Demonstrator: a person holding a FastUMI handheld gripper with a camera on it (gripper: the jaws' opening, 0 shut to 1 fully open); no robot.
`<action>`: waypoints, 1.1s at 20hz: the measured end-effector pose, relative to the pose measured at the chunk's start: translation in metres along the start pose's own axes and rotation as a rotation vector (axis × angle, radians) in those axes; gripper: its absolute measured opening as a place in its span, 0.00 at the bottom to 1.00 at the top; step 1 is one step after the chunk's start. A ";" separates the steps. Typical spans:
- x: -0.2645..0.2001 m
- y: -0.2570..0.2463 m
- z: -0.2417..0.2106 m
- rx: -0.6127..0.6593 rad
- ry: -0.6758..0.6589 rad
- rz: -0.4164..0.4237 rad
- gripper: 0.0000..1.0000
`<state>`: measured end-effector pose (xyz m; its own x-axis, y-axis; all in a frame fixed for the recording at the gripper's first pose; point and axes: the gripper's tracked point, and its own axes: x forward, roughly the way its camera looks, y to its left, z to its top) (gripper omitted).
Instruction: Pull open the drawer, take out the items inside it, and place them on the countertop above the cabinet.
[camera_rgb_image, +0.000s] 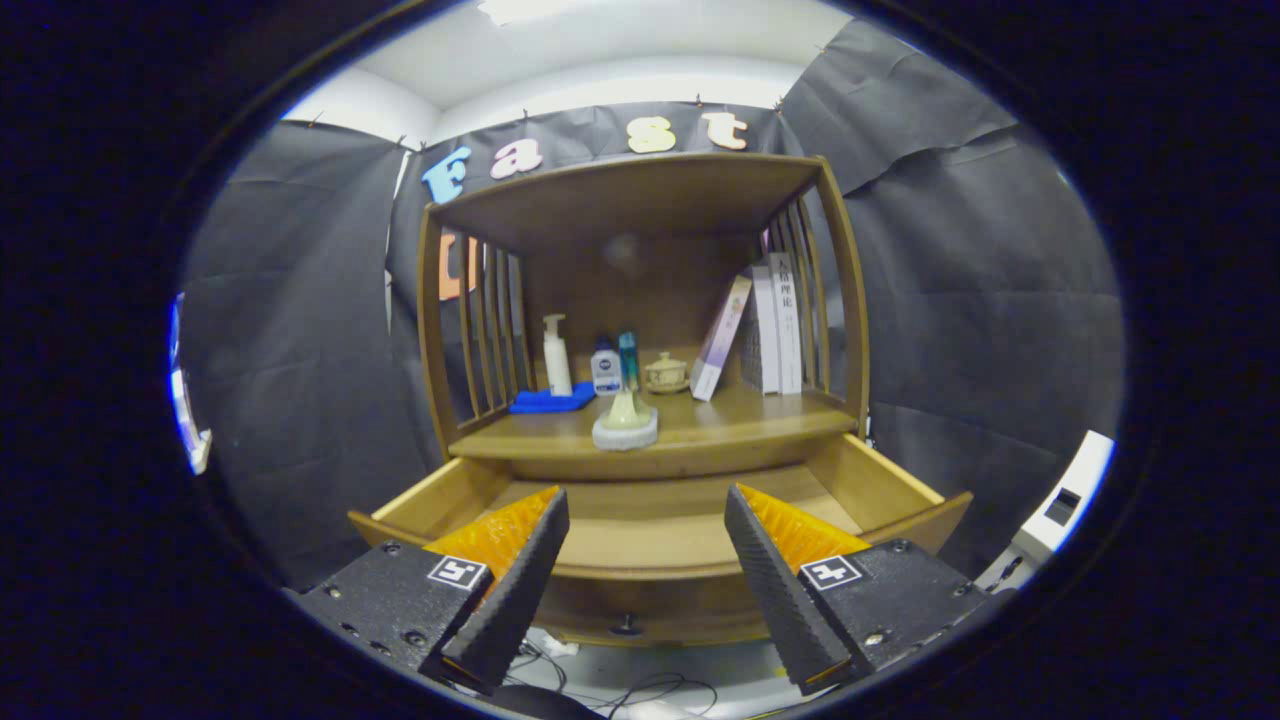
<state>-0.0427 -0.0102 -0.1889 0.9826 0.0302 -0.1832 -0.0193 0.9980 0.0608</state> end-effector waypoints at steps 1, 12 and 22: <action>-0.001 0.000 -0.013 -0.009 0.012 -0.001 0.99; 0.014 0.004 -0.078 -0.034 0.116 -0.045 0.99; 0.033 0.002 -0.069 -0.010 0.103 -0.066 0.99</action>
<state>-0.0229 -0.0034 -0.2624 0.9576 -0.0308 -0.2866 0.0426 0.9985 0.0351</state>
